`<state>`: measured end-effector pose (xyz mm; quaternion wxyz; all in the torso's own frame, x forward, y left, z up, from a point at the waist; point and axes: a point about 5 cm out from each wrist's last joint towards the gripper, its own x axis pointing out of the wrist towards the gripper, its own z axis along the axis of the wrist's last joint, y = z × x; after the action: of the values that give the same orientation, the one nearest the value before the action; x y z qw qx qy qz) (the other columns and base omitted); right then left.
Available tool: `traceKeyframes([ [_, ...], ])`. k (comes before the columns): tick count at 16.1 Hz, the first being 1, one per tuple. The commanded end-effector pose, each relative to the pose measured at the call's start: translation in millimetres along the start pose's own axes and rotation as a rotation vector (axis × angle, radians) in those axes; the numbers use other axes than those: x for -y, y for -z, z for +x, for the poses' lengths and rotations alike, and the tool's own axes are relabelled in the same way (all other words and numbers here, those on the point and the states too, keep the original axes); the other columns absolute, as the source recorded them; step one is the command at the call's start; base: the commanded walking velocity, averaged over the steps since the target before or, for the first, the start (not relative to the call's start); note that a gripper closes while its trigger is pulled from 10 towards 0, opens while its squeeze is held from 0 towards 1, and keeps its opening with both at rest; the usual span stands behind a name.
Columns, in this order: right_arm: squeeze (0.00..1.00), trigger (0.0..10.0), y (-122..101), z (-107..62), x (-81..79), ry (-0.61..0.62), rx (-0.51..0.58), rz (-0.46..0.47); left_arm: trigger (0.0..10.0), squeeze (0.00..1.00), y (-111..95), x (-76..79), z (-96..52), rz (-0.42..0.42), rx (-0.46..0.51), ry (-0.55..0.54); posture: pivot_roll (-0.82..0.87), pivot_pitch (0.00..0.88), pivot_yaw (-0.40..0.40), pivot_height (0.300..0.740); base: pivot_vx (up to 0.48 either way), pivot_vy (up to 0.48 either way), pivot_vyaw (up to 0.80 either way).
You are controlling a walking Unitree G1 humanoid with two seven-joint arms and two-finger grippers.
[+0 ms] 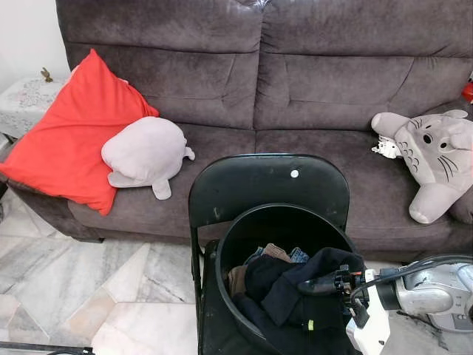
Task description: Hang hanger
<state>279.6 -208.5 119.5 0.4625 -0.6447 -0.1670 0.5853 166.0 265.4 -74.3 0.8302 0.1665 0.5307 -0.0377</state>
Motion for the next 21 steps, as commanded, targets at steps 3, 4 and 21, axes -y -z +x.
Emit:
traceKeyframes([
  [3,0.0,4.4,7,-7.5,-6.9,-0.077,-0.052,-0.007,10.0,0.0,10,-1.9,-1.2,0.01,-0.036,-0.005,-0.11,0.149,0.045,0.74,0.0,0.0,0.0],
  [4,0.0,2.5,8,-8.4,-8.2,-0.09,-0.068,-0.009,10.0,0.0,10,-1.8,-1.1,0.011,-0.037,-0.004,-0.11,0.147,0.045,0.74,0.0,0.0,0.0],
  [21,0.0,0.0,30,-5.2,8.8,0.306,-0.284,0.294,10.0,0.0,10,-0.1,-0.9,0.003,-0.04,-0.001,-0.11,0.149,0.044,0.74,0.0,0.0,0.0],
])
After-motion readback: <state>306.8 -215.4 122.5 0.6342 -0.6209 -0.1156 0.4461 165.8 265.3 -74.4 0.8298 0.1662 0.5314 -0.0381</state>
